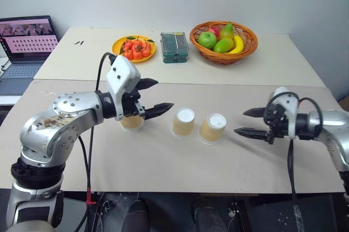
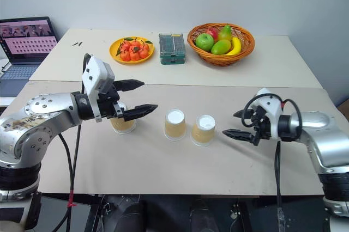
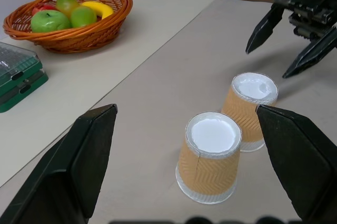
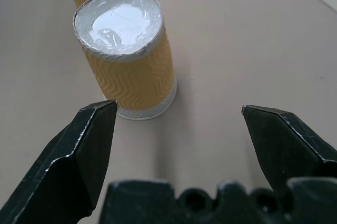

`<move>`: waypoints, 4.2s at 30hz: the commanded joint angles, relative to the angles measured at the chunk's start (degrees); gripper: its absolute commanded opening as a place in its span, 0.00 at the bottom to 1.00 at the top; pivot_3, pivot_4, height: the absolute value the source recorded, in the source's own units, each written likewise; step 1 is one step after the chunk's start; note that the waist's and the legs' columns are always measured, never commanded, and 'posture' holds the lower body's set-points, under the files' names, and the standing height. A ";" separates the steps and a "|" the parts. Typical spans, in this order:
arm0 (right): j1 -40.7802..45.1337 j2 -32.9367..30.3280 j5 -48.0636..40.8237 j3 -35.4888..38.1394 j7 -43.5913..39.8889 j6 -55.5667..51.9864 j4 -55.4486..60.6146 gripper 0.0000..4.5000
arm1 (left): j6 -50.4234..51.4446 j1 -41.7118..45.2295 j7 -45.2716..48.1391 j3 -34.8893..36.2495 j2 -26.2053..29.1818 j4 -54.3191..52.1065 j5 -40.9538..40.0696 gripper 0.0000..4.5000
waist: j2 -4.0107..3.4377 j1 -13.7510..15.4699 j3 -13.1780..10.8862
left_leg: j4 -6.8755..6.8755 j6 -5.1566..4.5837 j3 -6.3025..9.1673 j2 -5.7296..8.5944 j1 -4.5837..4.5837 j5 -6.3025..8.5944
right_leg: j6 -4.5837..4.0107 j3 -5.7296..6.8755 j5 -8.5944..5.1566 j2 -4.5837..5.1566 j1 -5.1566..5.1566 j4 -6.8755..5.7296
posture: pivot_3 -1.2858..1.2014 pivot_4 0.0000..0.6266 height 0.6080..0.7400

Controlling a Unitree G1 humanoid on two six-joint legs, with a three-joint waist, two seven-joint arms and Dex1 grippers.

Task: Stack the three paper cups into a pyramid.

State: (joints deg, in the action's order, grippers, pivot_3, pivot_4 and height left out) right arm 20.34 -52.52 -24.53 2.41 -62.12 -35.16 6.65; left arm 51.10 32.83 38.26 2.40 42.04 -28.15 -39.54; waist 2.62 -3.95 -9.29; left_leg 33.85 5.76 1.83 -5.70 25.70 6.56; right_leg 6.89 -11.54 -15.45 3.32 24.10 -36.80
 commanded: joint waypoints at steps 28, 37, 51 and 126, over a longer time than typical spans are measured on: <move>9.58 2.09 9.62 -5.01 -2.72 9.58 -12.44 0.99 | 1.03 -1.26 -3.36 3.98 1.68 -4.17 -1.54 1.00 | 0.00 0.28 0.00 | -0.02 0.00 0.00 0.00 0.01 0.00 | 0.00 0.01 0.01 -0.01 0.00 -0.01 | 0.52 0.24 0.99; 15.21 -2.70 4.90 0.84 -6.01 6.92 -12.19 0.99 | 0.69 -4.21 -3.36 6.11 2.60 -4.09 -1.24 1.00 | -0.01 -0.52 0.00 | -0.04 -0.01 -0.01 0.00 -0.04 0.01 | 0.00 0.00 0.00 0.00 0.02 0.00 | 0.52 0.24 0.99; 21.97 -1.95 -19.20 3.83 -10.35 -15.30 5.54 0.99 | -3.94 -28.00 -7.57 19.22 1.35 -10.41 1.64 1.00 | 0.14 0.17 -0.11 | 0.06 0.01 0.03 0.00 -0.03 0.07 | -0.54 0.03 -0.28 0.03 -0.01 -0.01 | 0.52 0.24 0.99; -0.95 -4.21 -26.63 19.17 9.44 -18.68 24.76 1.00 | -21.32 26.10 19.69 -9.83 -16.34 36.21 14.99 0.67 | 0.14 1.47 -0.12 | 0.00 0.00 0.05 0.02 0.14 0.07 | -0.13 0.05 -0.05 0.00 0.06 -0.05 | 0.52 0.24 0.99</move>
State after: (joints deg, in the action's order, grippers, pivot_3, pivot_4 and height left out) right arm 19.90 -56.74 -49.22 18.00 -54.17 -53.26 29.16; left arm 31.12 55.87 56.39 -8.06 26.05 7.42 -24.54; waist 2.76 -2.48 -9.41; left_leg 33.87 5.76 1.88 -5.68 25.85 6.63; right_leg 6.78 -11.50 -15.49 3.32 24.17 -36.85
